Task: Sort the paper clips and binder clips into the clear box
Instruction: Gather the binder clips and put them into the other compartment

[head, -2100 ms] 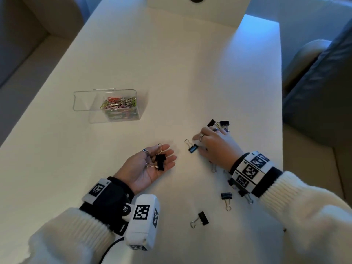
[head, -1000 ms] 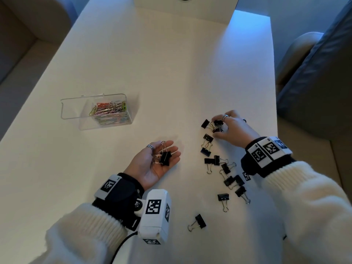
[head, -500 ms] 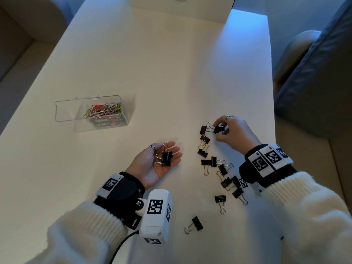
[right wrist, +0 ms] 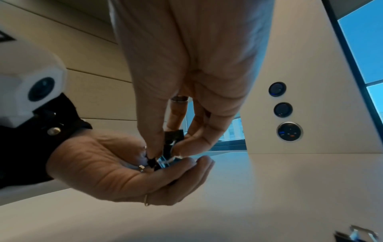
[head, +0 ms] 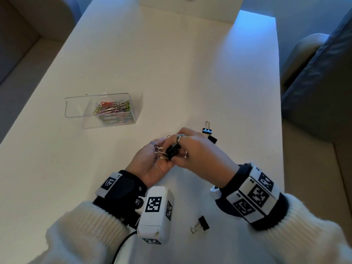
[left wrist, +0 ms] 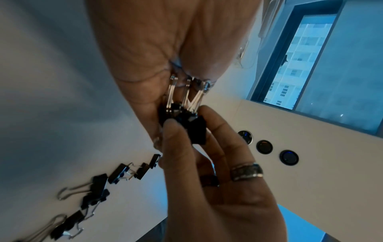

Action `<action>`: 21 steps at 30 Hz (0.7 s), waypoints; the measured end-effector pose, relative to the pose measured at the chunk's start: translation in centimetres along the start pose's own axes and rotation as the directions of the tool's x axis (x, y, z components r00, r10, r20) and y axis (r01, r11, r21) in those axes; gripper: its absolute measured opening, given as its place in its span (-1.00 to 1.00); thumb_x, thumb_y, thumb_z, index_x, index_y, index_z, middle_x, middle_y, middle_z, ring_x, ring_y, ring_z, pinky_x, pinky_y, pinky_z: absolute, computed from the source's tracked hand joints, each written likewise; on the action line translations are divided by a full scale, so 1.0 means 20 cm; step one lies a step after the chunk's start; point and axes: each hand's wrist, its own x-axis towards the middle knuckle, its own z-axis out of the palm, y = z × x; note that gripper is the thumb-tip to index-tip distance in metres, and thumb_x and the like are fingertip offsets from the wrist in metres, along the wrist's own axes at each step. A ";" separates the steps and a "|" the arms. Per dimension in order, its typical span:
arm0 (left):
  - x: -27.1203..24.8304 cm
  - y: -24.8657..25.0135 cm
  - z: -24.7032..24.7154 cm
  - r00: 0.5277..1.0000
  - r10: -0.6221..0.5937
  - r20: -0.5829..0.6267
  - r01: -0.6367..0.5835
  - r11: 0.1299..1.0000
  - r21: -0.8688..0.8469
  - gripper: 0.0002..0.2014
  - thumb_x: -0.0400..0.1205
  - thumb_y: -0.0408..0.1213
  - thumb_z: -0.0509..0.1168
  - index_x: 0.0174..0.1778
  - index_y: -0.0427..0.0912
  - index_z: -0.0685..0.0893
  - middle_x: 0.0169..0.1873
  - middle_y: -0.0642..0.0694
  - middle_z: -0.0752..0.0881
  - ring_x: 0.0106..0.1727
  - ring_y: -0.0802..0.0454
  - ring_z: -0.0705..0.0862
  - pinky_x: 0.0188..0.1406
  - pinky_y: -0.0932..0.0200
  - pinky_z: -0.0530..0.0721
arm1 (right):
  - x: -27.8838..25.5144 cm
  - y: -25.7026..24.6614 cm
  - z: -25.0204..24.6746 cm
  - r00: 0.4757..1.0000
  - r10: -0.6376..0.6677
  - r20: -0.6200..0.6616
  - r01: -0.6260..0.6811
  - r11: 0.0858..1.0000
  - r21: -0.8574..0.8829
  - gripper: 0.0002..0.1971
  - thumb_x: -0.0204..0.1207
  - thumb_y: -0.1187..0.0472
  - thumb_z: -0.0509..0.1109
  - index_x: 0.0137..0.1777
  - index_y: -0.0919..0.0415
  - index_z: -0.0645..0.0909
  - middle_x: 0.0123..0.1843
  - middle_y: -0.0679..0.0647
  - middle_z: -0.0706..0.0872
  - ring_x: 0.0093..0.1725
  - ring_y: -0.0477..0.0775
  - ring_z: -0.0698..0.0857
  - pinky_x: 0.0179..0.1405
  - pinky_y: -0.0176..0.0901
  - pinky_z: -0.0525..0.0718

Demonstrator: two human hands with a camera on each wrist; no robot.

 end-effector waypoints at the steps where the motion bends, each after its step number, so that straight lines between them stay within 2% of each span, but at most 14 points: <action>1: -0.01 0.01 -0.02 1.000 0.000 0.006 0.000 1.000 -0.008 -0.57 0.72 -0.32 -0.07 -0.24 -0.35 0.66 -0.40 -0.19 0.70 -0.44 0.00 0.70 -0.58 0.28 0.63 | 0.01 -0.02 0.00 1.000 0.000 0.018 0.000 1.000 -0.013 -0.70 0.41 0.28 0.41 0.17 0.23 0.63 0.03 0.10 0.57 -0.12 0.07 0.59 -0.03 -0.13 0.59; 5: -0.06 0.08 -0.08 1.000 -0.019 -0.006 0.019 0.998 -0.060 -0.67 0.72 -0.27 -0.07 0.02 -0.34 0.58 -0.19 -0.22 0.66 -0.34 -0.01 0.72 -0.45 0.26 0.69 | 0.05 -0.08 0.01 0.998 -0.044 -0.048 0.044 0.999 0.019 -0.71 0.44 0.27 0.42 0.18 0.15 0.64 -0.12 -0.06 0.53 -0.25 -0.14 0.49 -0.21 -0.50 0.45; 7: -0.09 0.12 -0.11 1.000 -0.027 -0.014 0.025 0.995 -0.096 -0.66 0.71 -0.27 -0.08 0.02 -0.34 0.58 -0.12 -0.23 0.65 -0.32 -0.01 0.73 -0.45 0.25 0.69 | 0.08 -0.11 0.02 0.996 -0.044 -0.075 0.050 0.996 0.079 -0.72 0.44 0.31 0.42 0.15 0.13 0.67 -0.16 -0.12 0.56 -0.28 -0.18 0.52 -0.22 -0.57 0.44; 10: -0.14 0.19 -0.15 0.999 -0.005 -0.040 -0.001 0.990 -0.139 -0.65 0.70 -0.26 -0.05 0.04 -0.34 0.61 -0.01 -0.25 0.68 -0.12 -0.03 0.71 -0.33 0.17 0.77 | 0.13 -0.16 0.04 0.986 -0.069 -0.151 0.090 0.987 0.136 -0.78 0.45 0.28 0.43 0.09 0.12 0.68 -0.15 -0.17 0.67 -0.26 -0.19 0.60 -0.18 -0.63 0.47; 12: -0.17 0.25 -0.19 0.996 0.020 -0.092 -0.033 0.988 -0.149 -0.64 0.71 -0.24 -0.02 -0.01 -0.34 0.65 -0.17 -0.27 0.76 -0.22 -0.07 0.76 -0.31 0.10 0.80 | 0.18 -0.18 0.05 0.957 -0.083 -0.278 0.132 0.978 0.164 -0.80 0.47 0.23 0.42 0.09 0.07 0.67 -0.11 -0.08 0.70 -0.20 -0.18 0.63 -0.17 -0.58 0.49; 14: -0.21 0.33 -0.24 0.988 0.063 -0.142 -0.084 0.986 -0.143 -0.64 0.70 -0.25 0.00 -0.09 -0.34 0.67 -0.29 -0.28 0.77 -0.35 -0.11 0.78 -0.35 0.06 0.80 | 0.25 -0.20 0.05 0.934 -0.080 -0.348 0.131 0.984 0.124 -0.72 0.48 0.19 0.40 0.20 0.05 0.61 0.01 -0.04 0.68 -0.06 -0.16 0.61 -0.07 -0.46 0.49; 18: -0.30 0.54 -0.32 0.975 0.154 -0.162 -0.177 0.975 -0.135 -0.68 0.67 -0.31 0.04 -0.08 -0.35 0.70 -0.21 -0.29 0.76 -0.28 -0.15 0.77 -0.26 0.05 0.80 | 0.45 -0.25 0.06 0.977 -0.059 -0.206 0.043 0.996 -0.083 -0.37 0.47 0.11 0.40 0.52 0.03 0.26 0.46 0.03 0.39 0.40 0.07 0.33 0.38 -0.09 0.35; 21: -0.34 0.68 -0.36 0.965 0.184 -0.187 -0.211 0.967 -0.139 -0.65 0.68 -0.34 0.03 -0.14 -0.36 0.73 -0.16 -0.33 0.72 -0.22 -0.20 0.73 -0.20 0.00 0.80 | 0.58 -0.31 0.09 0.991 -0.060 -0.119 0.034 0.977 -0.212 -0.26 0.49 0.06 0.36 0.60 0.01 0.07 0.60 -0.01 0.20 0.54 0.10 0.15 0.47 0.11 0.28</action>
